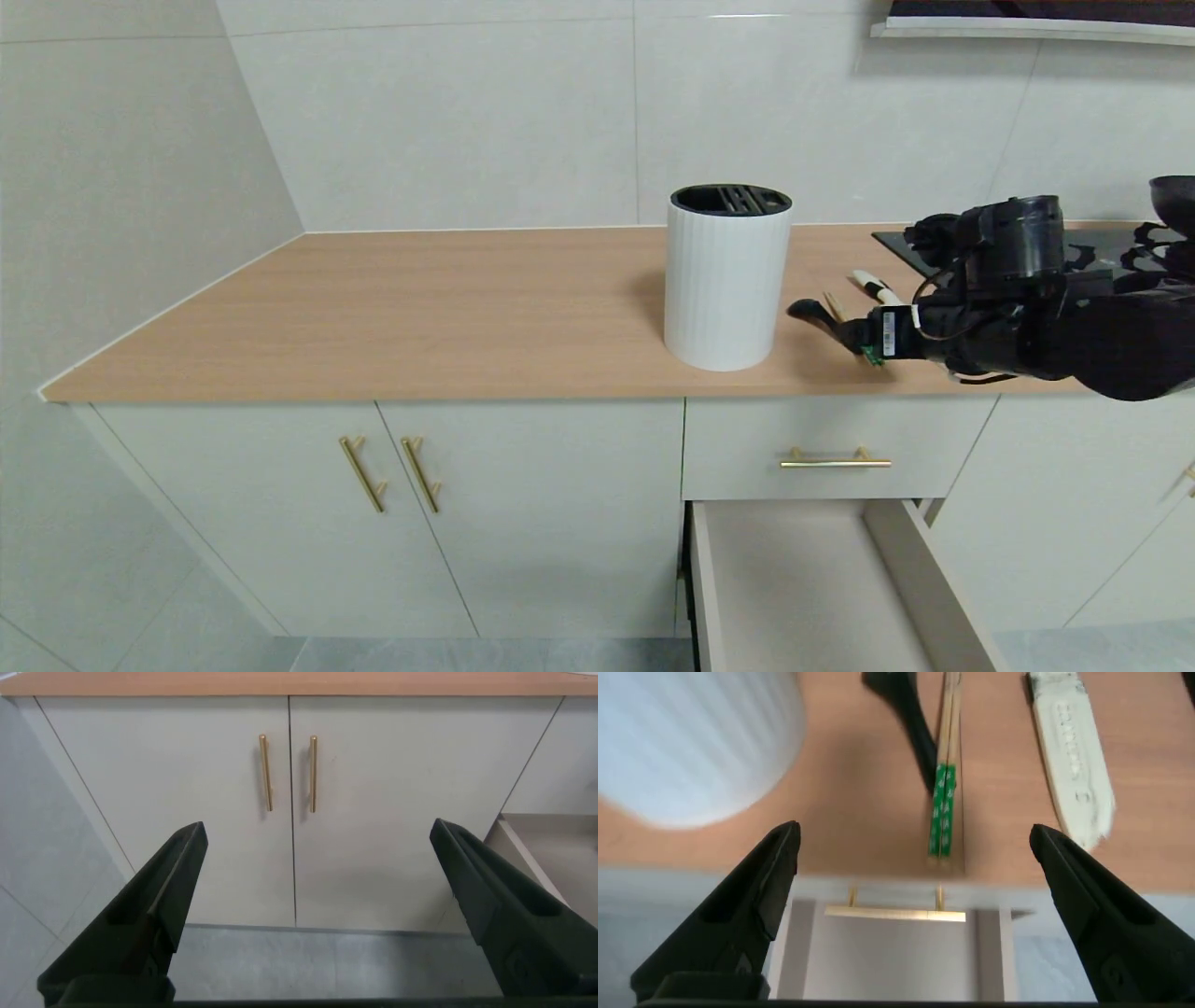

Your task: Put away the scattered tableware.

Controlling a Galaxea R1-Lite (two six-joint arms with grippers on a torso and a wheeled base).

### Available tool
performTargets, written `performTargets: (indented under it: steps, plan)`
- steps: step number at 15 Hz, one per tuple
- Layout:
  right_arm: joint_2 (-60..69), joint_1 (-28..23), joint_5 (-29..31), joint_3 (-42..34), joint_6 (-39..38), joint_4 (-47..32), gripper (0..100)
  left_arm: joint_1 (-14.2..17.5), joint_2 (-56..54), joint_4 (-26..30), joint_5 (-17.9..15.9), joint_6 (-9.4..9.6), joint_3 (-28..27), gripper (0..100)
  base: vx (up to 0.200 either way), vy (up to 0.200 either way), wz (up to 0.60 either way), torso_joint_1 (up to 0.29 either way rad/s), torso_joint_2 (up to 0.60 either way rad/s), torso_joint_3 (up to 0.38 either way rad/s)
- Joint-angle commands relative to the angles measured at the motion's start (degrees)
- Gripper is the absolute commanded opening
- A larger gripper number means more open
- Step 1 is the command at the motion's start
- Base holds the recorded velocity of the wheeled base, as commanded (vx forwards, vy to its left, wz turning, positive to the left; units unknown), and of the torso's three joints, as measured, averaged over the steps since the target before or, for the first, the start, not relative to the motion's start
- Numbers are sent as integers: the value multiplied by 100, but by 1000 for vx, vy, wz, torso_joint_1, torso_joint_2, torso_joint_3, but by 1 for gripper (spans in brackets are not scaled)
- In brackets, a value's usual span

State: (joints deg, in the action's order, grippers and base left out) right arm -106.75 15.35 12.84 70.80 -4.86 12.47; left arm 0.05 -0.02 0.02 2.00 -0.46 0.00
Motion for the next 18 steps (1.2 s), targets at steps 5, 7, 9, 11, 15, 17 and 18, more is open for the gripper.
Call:
performTargets:
  steps: [5,7,9,11,15,17,18]
  plan:
    - [-707,-181,123,259,21,106,100,-5,2,-2,2,-6,0,100,0,0,0,0,0,0]
    - [-803,-260,158,303,29,124,100,-5,2,-2,2,-6,0,100,0,0,0,0,0,0]
    - [-865,-269,167,303,38,221,100,-5,2,-2,2,2,0,100,0,0,0,0,0,0]
    - [-891,-260,167,303,38,229,100,4,2,-2,2,2,0,100,0,0,0,0,0,0]
    - [-891,-260,158,294,29,221,100,4,2,-2,2,-6,0,100,0,0,0,0,0,0]
    - [-900,-260,158,294,38,203,0,4,2,-2,2,-6,0,100,0,0,0,0,0,0]
    - [-917,-252,158,294,38,194,0,4,2,-2,2,2,0,100,0,0,0,0,0,0]
